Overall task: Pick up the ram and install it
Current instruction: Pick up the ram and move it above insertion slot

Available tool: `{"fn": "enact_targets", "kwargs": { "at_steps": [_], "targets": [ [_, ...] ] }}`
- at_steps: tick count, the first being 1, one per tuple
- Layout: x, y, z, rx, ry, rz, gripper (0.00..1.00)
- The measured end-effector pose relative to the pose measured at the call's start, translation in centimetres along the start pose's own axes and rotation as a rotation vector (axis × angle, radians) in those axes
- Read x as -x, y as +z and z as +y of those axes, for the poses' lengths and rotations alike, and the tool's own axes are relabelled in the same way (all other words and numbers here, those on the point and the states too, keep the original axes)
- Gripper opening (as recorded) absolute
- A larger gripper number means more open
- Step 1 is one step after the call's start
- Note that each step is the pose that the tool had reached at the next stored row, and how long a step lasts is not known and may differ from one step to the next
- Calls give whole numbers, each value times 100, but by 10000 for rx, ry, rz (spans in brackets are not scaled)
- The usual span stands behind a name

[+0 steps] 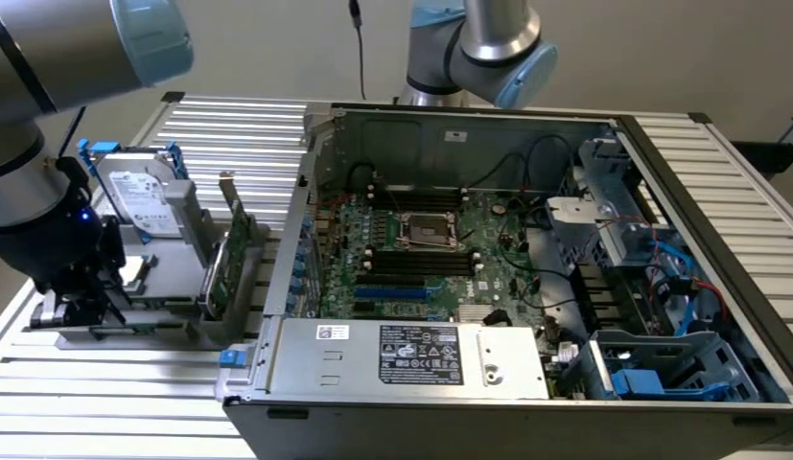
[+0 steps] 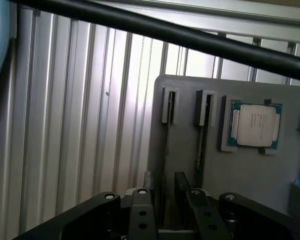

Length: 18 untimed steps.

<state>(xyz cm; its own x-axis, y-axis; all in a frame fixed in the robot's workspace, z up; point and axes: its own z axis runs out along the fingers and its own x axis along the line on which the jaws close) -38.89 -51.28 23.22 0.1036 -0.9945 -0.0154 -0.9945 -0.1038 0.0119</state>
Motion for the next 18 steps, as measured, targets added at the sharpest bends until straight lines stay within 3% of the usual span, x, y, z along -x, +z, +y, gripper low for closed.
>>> {"fn": "enact_targets", "kwargs": {
  "at_steps": [14, 16, 18],
  "targets": [
    [-4, 250, -3, 3, -158, 1, 31],
    [-4, 263, -2, 16, -157, -36, 31],
    [-4, 266, -3, 44, -160, -127, 31]
  ]
}}
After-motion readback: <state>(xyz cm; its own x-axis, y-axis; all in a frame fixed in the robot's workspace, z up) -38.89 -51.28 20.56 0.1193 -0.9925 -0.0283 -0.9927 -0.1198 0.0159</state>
